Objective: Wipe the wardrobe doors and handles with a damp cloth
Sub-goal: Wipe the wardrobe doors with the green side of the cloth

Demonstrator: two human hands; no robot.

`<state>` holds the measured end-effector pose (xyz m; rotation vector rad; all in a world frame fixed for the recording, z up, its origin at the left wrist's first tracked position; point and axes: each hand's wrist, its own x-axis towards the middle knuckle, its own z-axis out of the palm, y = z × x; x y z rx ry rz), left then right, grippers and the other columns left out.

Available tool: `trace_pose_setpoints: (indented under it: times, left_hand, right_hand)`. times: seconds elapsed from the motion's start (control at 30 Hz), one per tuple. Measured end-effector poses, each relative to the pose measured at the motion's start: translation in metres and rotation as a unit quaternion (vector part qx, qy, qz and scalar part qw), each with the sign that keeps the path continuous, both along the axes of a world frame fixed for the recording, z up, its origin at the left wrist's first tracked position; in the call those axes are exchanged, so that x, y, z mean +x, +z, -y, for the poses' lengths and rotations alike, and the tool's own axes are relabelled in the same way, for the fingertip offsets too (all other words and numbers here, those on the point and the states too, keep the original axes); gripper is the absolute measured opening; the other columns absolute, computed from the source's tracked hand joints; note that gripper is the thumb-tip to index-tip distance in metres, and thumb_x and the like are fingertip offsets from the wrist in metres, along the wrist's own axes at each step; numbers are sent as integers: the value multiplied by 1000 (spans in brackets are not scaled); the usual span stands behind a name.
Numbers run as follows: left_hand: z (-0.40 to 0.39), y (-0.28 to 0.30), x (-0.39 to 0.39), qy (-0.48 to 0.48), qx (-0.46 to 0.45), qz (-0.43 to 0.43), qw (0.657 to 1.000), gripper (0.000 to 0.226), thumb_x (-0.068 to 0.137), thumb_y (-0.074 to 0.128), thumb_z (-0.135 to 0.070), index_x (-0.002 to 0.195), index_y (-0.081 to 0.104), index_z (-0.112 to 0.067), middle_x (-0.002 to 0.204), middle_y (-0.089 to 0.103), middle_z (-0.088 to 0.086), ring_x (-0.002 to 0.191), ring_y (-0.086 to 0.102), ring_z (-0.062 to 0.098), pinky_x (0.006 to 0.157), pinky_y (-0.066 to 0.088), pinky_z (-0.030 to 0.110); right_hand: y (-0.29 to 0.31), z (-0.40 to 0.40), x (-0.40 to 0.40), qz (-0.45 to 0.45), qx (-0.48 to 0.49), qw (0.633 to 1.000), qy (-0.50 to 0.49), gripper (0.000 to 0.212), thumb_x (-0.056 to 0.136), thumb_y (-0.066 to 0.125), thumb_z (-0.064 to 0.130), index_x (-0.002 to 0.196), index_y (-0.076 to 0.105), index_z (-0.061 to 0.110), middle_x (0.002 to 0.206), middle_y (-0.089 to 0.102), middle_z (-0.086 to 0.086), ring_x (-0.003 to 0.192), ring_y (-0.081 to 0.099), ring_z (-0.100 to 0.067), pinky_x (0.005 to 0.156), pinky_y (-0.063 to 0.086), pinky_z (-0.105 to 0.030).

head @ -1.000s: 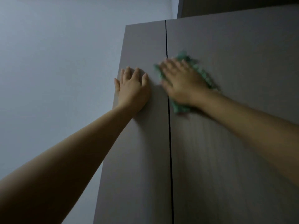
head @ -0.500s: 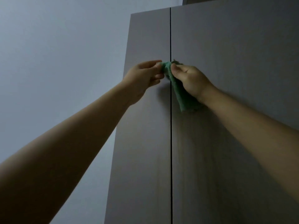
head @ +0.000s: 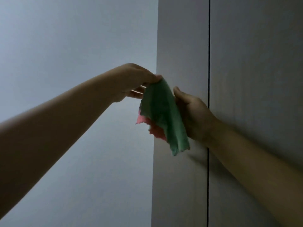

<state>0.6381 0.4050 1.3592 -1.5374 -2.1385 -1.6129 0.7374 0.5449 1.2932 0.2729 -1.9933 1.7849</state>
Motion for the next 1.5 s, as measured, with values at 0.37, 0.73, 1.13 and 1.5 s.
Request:
trace_pose_setpoints:
  times: [0.37,0.73,1.13,1.5]
  left_hand:
    - [-1,10,-7,9,-60,-5,998,45,82,68,-42,114,65,-11,113,66,12,105,63,27,97,49,43]
    - [-49,60,40,-131,27,-47,990,28,92,62,-29,109,64,-8,86,63,1,72,57,10,63,45,16]
    - [-86,130,32,-444,142,23,884,14,100,46,-12,94,58,-9,88,61,6,80,61,14,78,55,23]
    - [-106,121,-27,-87,355,-160,917,16,95,58,-24,105,69,-19,98,68,-1,85,63,12,75,52,25]
  right_hand:
    - [5,27,-13,-104,67,981,-150,40,86,56,41,114,59,12,109,68,-9,97,68,-25,87,56,-37]
    - [47,19,35,-193,136,834,-498,40,94,46,51,78,62,17,71,61,0,61,56,-12,54,45,-18]
    - [114,-27,21,-306,419,551,-654,52,103,24,41,148,30,17,155,28,-8,143,25,-23,117,22,-44]
    - [154,-60,-15,-87,610,355,-703,54,103,13,39,153,0,24,161,-7,-1,147,-10,-18,118,-10,-35]
